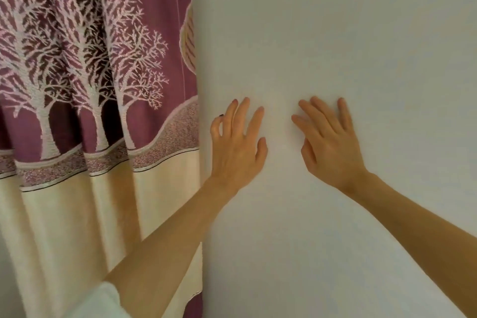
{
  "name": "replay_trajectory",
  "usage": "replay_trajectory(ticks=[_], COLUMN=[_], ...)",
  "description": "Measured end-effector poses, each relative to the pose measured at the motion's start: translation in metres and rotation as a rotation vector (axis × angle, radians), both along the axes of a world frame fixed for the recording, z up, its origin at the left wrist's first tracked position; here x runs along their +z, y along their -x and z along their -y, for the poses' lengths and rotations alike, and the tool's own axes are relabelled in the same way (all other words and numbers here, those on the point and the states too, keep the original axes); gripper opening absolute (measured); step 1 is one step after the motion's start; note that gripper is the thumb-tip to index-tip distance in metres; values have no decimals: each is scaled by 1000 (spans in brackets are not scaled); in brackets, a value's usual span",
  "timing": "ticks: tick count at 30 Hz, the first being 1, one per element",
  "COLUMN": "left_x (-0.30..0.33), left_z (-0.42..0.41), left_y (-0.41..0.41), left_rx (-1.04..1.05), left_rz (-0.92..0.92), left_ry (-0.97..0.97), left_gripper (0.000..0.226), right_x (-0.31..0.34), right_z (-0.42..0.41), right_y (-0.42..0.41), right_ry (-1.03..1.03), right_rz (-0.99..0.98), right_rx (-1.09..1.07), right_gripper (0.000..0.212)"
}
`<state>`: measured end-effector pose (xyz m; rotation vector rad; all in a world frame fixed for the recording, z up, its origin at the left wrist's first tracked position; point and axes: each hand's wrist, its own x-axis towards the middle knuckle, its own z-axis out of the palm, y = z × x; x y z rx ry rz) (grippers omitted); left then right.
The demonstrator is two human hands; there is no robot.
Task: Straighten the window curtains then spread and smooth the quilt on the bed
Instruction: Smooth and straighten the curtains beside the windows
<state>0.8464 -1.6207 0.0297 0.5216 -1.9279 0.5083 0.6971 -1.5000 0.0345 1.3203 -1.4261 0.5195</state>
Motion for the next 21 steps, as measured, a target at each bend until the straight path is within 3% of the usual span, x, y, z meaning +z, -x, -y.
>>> replay_trajectory(ticks=[10, 21], left_x=[-11, -37], left_z=[-203, -461], left_y=[189, 358], left_rx=[-488, -1041], left_rz=[34, 177], left_ry=[102, 113], left_gripper=[48, 44], right_x=[-32, -72], right_z=[-253, -533], right_y=[121, 185], right_ry=[6, 131], right_rz=[266, 667], right_rx=[-434, -1069], right_gripper=[44, 44])
